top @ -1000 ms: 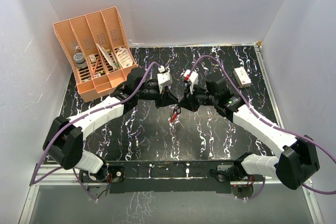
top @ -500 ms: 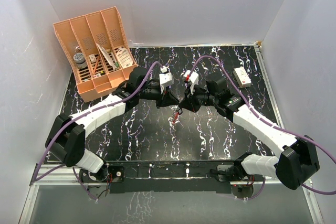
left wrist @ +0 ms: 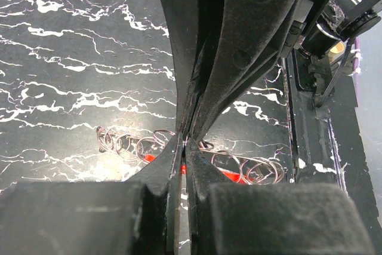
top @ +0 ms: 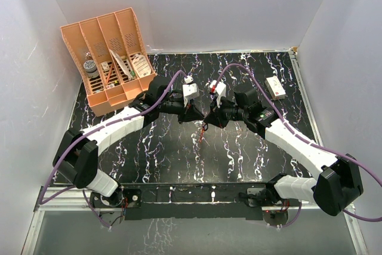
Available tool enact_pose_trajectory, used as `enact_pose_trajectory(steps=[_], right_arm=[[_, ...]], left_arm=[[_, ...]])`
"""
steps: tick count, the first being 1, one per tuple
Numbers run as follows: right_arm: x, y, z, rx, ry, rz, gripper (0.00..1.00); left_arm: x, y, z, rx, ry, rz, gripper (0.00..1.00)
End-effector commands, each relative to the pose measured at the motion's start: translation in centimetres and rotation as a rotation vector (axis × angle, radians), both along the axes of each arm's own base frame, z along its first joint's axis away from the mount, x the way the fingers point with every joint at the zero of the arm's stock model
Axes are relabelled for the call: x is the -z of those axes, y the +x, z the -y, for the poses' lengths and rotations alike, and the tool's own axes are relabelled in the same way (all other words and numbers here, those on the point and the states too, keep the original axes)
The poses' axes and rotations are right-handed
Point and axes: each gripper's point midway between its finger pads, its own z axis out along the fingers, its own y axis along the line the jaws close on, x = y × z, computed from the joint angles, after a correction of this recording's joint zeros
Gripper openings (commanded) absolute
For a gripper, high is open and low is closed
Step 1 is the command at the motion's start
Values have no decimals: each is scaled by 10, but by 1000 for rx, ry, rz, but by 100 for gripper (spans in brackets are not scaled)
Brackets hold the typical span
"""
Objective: Put the keys on the keyring
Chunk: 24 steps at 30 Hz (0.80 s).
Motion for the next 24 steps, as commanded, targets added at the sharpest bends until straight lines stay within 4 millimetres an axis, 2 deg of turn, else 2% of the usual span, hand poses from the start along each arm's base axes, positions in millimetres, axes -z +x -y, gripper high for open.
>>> enact_pose_trajectory(steps=[1,13,15,18,21,24], right_arm=[[-53,15,-13,-22,105,157,0],[-58,16,-11,2,122,177,0],[-60,18,-10,14,126,186,3],[-62,20,-8,39,132,199,15],[-66,21,-4,64,138,218,21],[-71,24,0,98,139,238,23]], left_arm=[[-11,4,2,-32,-18,35,0],[-26,18,2,-167,-118,47,0],[-30,18,3,-171,-134,49,0],[-33,19,3,-179,-146,53,0],[-35,21,2,-196,-166,53,0],[-40,23,2,-214,-188,61,0]])
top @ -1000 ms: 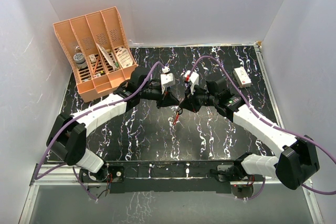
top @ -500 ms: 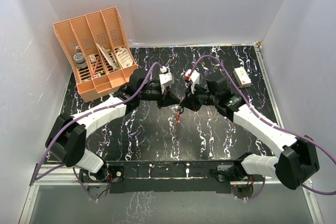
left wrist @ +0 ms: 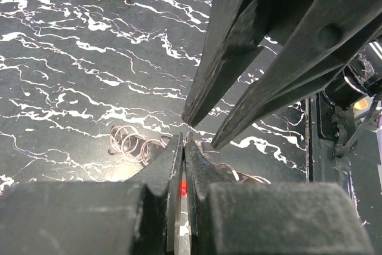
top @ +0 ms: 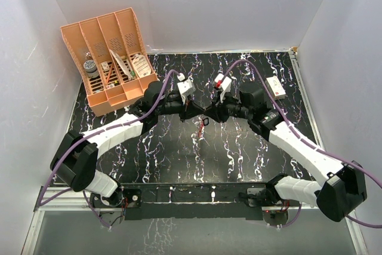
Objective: Put the keys on the keyring
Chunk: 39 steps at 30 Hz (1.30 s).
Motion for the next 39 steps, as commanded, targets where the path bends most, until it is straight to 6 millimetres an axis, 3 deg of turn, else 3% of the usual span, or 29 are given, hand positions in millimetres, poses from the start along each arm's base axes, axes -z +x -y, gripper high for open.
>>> enact_pose_trajectory(steps=[1,11,18,24,39], right_arm=[[-43,8,0,41,84,135,23],[-71,29,36,325,144,207,27],[-59,38,35,395,191,135,28],[-65,47,39,477,275,119,29],[-78,58,40,546,376,104,30]], left_arm=[[-31,2,-1,-38,-82,69,0],[-53,10,-10,-127,-197,116,0],[-79,10,-11,-138,-381,136,0],[-97,14,-10,-142,-506,168,0],[-105,26,-13,-197,-630,186,0]])
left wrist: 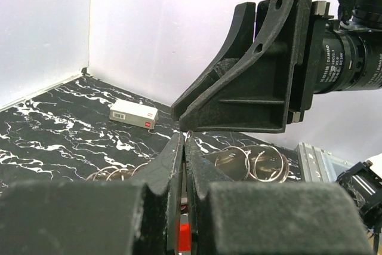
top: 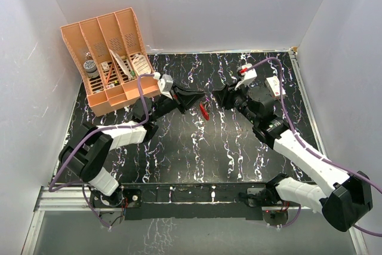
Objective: Put the keys on the keyring
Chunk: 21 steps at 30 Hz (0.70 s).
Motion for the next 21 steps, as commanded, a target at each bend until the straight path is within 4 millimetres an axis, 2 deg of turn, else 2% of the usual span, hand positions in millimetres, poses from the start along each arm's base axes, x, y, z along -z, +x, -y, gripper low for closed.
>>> enact_pose_trajectory(steps=[1,14,21], right_arm=[[-24,7,-3,21,81,58,30],[-30,11,-22,-16,142,48,30],[-36,11,-20,-3,146,64,29]], left_arm=[[-30,2,-8,-38,-107,90,0],[-34,10,-5,-45,-145,107,0],[-31,11,-4,-39,-153,102,0]])
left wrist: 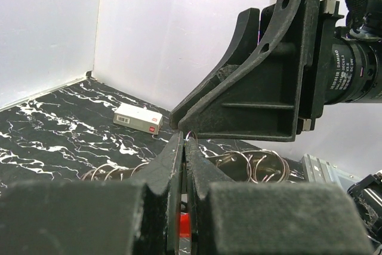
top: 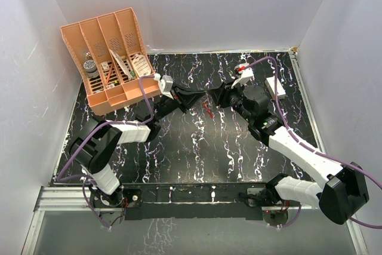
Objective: Put the keys on the keyring
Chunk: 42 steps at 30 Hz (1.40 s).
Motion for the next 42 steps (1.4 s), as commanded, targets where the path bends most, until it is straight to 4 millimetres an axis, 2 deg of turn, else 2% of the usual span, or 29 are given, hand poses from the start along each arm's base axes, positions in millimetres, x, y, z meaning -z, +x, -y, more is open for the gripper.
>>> enact_pose_trajectory(steps=[1,9,16,21,28,35,40,42], right_arm=[[-43,3,-5,-3,75,105,29],[-34,-2,-21,-61,93,70,29],[-29,0,-27,-59,85,54,29],[-34,6,-9,36,70,73,31],[-57,9,24,145,-2,137,35],[-60,3,21,104,-14,150,35],[-70,-10,11,10,-6,205,34],[-71,-13,8,-17,-5,219,31]], left_arm=[[-42,-3,-7,-17,-95,124,0],[-48,2,-7,-26,-150,145,0],[-52,6,-3,-20,-189,148,0],[-61,2,-6,-22,-197,171,0],[-68,-7,-12,-18,-201,183,0],[-76,-13,-15,-16,-213,198,0],[-82,-14,-15,-9,-219,206,0],[-83,-15,-15,-4,-222,209,0]])
